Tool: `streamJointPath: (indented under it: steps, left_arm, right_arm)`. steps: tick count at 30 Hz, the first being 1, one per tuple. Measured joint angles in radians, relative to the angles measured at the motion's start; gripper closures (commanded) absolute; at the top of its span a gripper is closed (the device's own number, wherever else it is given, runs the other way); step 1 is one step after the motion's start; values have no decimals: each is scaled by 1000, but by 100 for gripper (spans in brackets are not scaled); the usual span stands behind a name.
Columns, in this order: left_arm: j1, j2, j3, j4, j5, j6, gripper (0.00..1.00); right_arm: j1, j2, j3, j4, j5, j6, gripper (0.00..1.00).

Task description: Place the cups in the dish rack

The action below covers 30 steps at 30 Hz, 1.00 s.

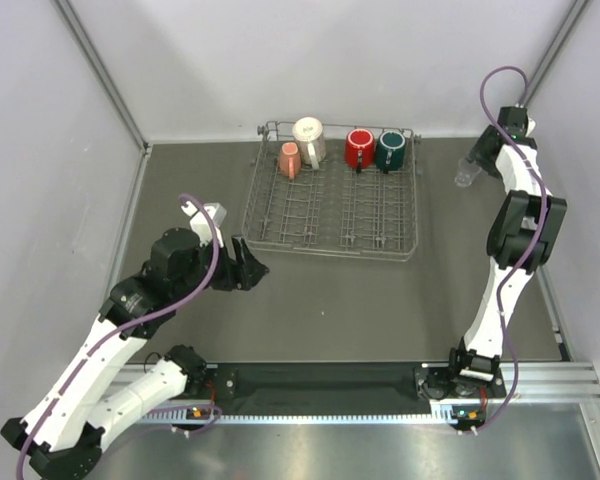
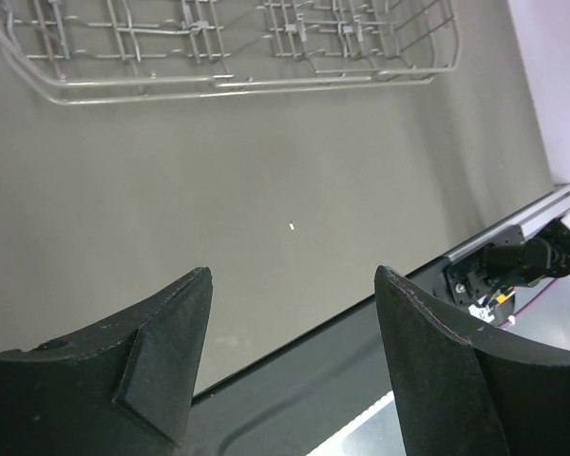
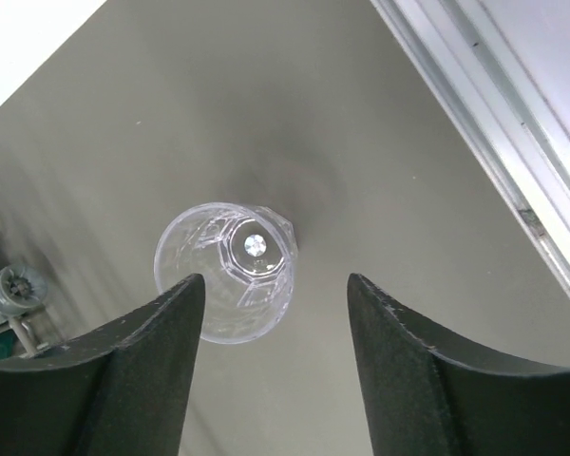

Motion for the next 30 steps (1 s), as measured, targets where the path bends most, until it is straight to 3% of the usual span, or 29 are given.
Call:
streamJointPath:
  steps: [8, 13, 19, 23, 30]
  left_arm:
    - [0, -56, -2, 3, 6, -18, 25]
    - [0, -85, -10, -5, 4, -32, 25]
    - [0, -87, -14, -15, 1, -49, 25]
    - [0, -87, -14, -18, -2, -56, 25]
    - [0, -78, -9, -18, 7, -63, 24]
  right_arm:
    - [0, 46, 0, 6, -9, 18, 46]
    - [0, 72, 0, 6, -10, 37, 56]
    - [0, 87, 16, 5, -17, 55, 74]
    - [0, 100, 49, 0, -37, 67, 100]
    - [3, 100, 98, -60, -61, 86, 100]
